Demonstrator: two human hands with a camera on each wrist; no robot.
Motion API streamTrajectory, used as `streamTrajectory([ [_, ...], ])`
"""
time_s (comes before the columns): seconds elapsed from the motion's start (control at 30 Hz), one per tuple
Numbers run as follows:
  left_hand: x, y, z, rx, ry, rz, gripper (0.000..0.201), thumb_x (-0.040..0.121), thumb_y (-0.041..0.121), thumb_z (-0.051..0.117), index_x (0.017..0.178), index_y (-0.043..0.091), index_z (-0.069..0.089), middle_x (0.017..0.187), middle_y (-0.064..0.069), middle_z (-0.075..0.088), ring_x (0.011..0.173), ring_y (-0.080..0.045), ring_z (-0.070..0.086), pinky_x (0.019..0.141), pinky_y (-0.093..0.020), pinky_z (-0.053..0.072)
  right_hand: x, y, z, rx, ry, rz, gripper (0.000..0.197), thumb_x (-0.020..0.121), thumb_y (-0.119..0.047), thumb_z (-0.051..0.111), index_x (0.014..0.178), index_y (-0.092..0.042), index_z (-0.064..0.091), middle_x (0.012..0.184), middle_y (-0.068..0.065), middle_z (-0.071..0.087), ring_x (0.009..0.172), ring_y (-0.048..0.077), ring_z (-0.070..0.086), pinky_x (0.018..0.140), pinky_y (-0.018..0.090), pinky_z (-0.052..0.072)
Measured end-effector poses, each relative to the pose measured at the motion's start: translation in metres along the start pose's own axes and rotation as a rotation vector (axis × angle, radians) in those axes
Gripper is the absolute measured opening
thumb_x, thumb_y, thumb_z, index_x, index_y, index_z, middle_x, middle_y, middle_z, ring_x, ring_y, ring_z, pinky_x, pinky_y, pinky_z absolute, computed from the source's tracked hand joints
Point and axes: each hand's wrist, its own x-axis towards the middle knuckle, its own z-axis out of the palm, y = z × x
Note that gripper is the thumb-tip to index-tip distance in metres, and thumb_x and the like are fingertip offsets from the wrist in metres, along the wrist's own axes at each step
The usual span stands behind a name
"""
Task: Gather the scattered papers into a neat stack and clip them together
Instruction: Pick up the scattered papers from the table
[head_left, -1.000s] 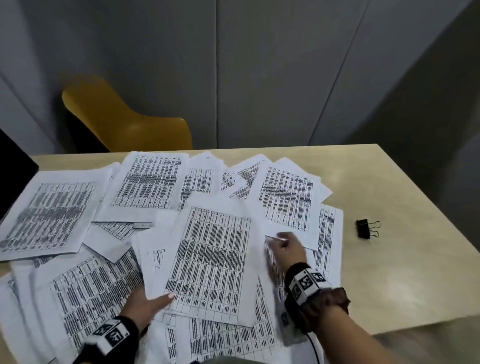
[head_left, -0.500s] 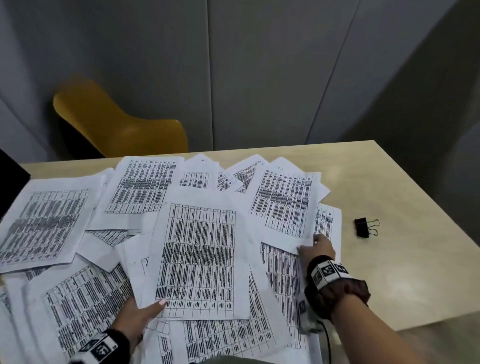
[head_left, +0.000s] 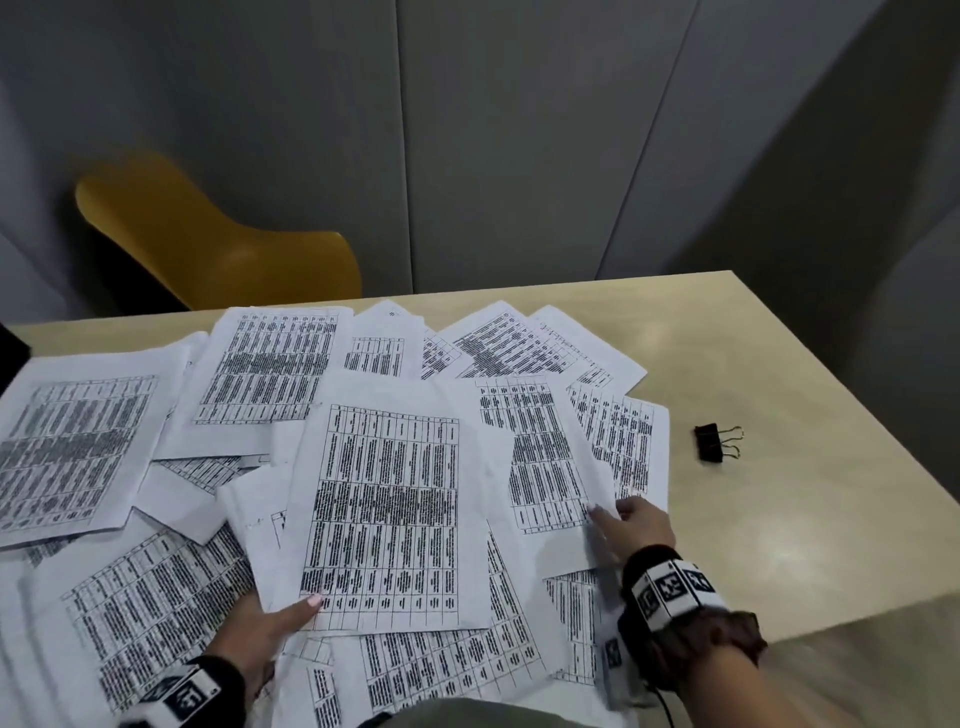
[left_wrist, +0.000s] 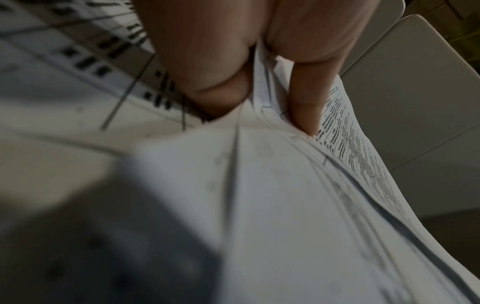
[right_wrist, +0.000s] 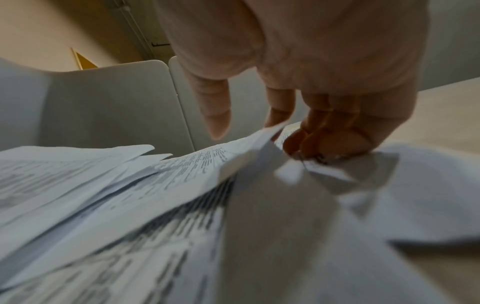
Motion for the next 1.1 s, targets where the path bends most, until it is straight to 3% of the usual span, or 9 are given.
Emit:
streamTrajectory([
  [0.17, 0.003, -0.007, -0.002, 0.043, 0.02, 0.003, 0.027, 0.079, 0.001, 0.066, 0.105, 0.004, 0.059, 0.108, -0.02, 0.066, 0.101, -0.033, 0.06, 0.097, -0.044, 0.041, 0.006, -0.01, -0.016, 0.06, 0.197, 0.165, 0.064, 0.075, -0.036, 0.072, 0.127, -0.014, 0.042, 0.136, 0.024, 0.031, 0.125, 0.039, 0.03, 0.104, 0.046, 0.029],
  [0.33, 0.004, -0.007, -0.001, 0.057, 0.03, 0.011, 0.032, 0.08, 0.003, 0.067, 0.11, 0.001, 0.057, 0.105, -0.017, 0.065, 0.1, -0.031, 0.059, 0.093, -0.039, 0.04, -0.001, -0.007, -0.013, 0.166, 0.114, 0.055, 0.086, 0.073, -0.026, 0.075, 0.139, -0.012, 0.021, 0.134, 0.02, 0.037, 0.119, 0.041, 0.047, 0.094, 0.045, 0.045],
  [0.43, 0.003, -0.007, 0.0, 0.041, 0.03, 0.005, 0.029, 0.08, 0.002, 0.066, 0.108, 0.002, 0.056, 0.102, -0.015, 0.064, 0.097, -0.029, 0.057, 0.091, -0.037, 0.039, -0.014, -0.004, -0.003, 0.209, 0.09, 0.036, 0.06, 0.071, -0.023, 0.077, 0.116, -0.01, 0.041, 0.103, 0.012, 0.061, 0.089, 0.032, 0.061, 0.073, 0.036, 0.054],
  [0.5, 0.004, -0.008, 0.0, 0.053, 0.038, 0.002, 0.035, 0.079, 0.005, 0.068, 0.112, -0.001, 0.056, 0.106, -0.017, 0.064, 0.099, -0.031, 0.058, 0.093, -0.039, 0.04, -0.015, 0.0, 0.005, 0.304, -0.012, 0.056, 0.044, 0.067, -0.016, 0.08, 0.098, -0.006, 0.051, 0.089, 0.012, 0.066, 0.079, 0.03, 0.064, 0.077, 0.041, 0.056],
  [0.6, 0.004, -0.008, 0.0, 0.043, 0.018, 0.001, 0.032, 0.081, -0.002, 0.063, 0.113, -0.005, 0.056, 0.108, -0.022, 0.064, 0.097, -0.031, 0.058, 0.092, -0.037, 0.039, -0.017, 0.007, 0.01, 0.302, -0.135, 0.069, 0.036, 0.071, -0.015, 0.078, 0.093, 0.0, 0.054, 0.085, 0.014, 0.065, 0.082, 0.033, 0.065, 0.078, 0.042, 0.055],
  [0.73, 0.003, -0.009, 0.001, 0.038, 0.026, 0.004, 0.03, 0.081, -0.003, 0.063, 0.111, -0.004, 0.058, 0.106, -0.021, 0.065, 0.099, -0.033, 0.06, 0.091, -0.037, 0.04, -0.019, 0.015, 0.009, 0.363, 0.025, 0.034, 0.025, 0.079, -0.017, 0.066, 0.098, -0.003, 0.058, 0.083, 0.016, 0.067, 0.075, 0.035, 0.067, 0.073, 0.051, 0.058],
  [0.83, 0.003, -0.01, 0.001, 0.041, 0.036, 0.02, 0.028, 0.081, 0.0, 0.065, 0.108, -0.002, 0.059, 0.105, -0.02, 0.066, 0.097, -0.033, 0.061, 0.089, -0.037, 0.042, -0.02, 0.015, -0.004, 0.35, 0.14, -0.037, 0.018, 0.085, -0.011, 0.06, 0.103, -0.005, 0.061, 0.082, 0.015, 0.065, 0.077, 0.033, 0.063, 0.078, 0.043, 0.056],
  [0.93, 0.001, -0.008, 0.001, 0.019, 0.024, 0.035, 0.026, 0.082, -0.003, 0.063, 0.107, -0.002, 0.059, 0.1, -0.017, 0.065, 0.092, -0.03, 0.06, 0.086, -0.034, 0.04, -0.022, 0.015, -0.018, 0.328, 0.209, -0.114, 0.018, 0.087, -0.007, 0.056, 0.103, -0.006, 0.063, 0.077, 0.014, 0.061, 0.074, 0.03, 0.058, 0.072, 0.031, 0.047],
  [1.1, 0.003, -0.007, 0.003, 0.015, 0.021, 0.03, 0.023, 0.081, -0.003, 0.063, 0.103, 0.002, 0.06, 0.092, -0.011, 0.066, 0.091, -0.028, 0.06, 0.087, -0.035, 0.04, -0.026, 0.015, -0.029, 0.279, 0.293, -0.211, 0.01, 0.086, -0.007, 0.056, 0.09, -0.008, 0.065, 0.07, 0.015, 0.059, 0.072, 0.032, 0.056, 0.07, 0.033, 0.046],
])
